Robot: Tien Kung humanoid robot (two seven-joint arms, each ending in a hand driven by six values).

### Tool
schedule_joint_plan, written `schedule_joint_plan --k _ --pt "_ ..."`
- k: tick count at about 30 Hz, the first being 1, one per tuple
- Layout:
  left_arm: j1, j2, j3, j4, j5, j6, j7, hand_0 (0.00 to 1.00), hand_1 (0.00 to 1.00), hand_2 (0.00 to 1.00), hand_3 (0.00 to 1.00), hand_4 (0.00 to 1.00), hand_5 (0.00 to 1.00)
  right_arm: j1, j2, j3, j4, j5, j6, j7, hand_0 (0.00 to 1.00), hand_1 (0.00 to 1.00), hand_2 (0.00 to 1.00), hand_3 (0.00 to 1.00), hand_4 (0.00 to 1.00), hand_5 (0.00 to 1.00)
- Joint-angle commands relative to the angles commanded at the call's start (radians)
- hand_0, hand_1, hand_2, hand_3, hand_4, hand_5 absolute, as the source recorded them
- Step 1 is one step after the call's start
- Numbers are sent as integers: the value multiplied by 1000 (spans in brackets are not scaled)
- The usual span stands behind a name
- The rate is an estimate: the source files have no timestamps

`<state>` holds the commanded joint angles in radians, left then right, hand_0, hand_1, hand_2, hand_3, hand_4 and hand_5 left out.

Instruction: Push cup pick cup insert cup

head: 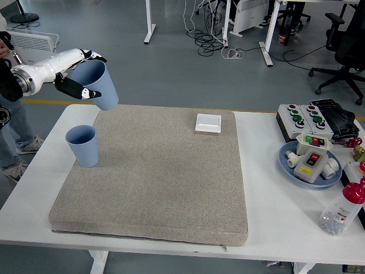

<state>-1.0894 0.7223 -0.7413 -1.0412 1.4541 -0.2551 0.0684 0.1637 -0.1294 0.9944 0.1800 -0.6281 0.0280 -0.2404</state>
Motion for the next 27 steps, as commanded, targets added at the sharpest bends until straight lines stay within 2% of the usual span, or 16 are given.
schedule_joint_plan --k 6,8,15,20,27 --pt "13 -20 25 100 22 -1 1 574 398 404 359 510 2 -1 3 -4 0 2 -1 0 782 722 728 631 310 579" --pt "17 -21 36 113 28 -1 2 574 398 404 359 510 2 -1 4 -3 0 1 -1 0 782 722 728 631 310 579" --pt "32 -16 53 115 46 -14 22 586 405 407 366 482 2 -3 7 -7 0 6 0 1 781 723 728 631 310 580" --pt "44 -9 49 91 35 -22 37 590 408 409 367 487 2 -3 8 -6 0 4 0 0 781 722 728 631 309 580" --pt "44 -18 75 85 36 -25 42 592 410 409 369 491 2 -3 8 -6 0 1 0 -1 782 722 728 631 309 581"
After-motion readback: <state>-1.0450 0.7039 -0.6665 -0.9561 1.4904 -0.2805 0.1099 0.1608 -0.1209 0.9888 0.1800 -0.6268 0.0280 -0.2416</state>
